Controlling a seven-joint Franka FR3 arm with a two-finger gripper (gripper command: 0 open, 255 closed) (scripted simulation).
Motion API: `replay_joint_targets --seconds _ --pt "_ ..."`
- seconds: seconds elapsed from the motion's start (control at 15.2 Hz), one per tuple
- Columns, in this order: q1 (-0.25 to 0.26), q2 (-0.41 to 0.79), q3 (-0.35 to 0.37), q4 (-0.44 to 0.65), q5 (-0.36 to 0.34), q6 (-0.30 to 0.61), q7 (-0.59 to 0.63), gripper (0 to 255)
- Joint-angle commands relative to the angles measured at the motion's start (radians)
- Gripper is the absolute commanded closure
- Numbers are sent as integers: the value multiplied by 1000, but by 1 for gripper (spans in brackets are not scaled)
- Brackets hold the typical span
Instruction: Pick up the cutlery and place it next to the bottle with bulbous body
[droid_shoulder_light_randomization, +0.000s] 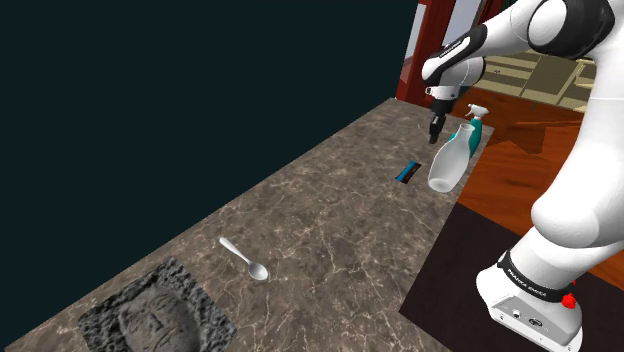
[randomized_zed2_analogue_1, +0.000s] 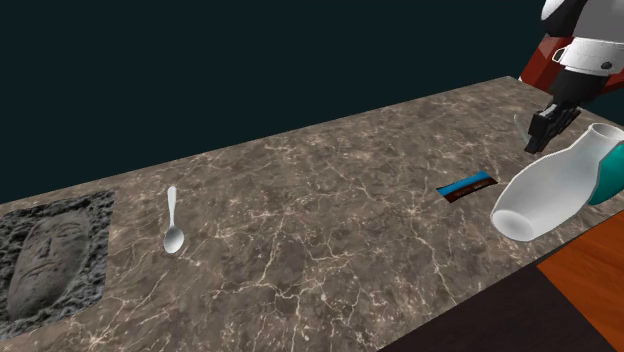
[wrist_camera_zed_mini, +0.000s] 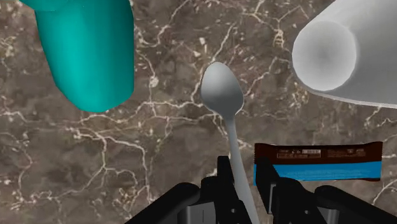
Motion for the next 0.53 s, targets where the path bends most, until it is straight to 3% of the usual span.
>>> replay_joint_targets --seconds 0.0,0.46 --pt "-1 16 3 -8 6 24 -3 255" --pt "-9 78 13 -22 26 97 -15 255"
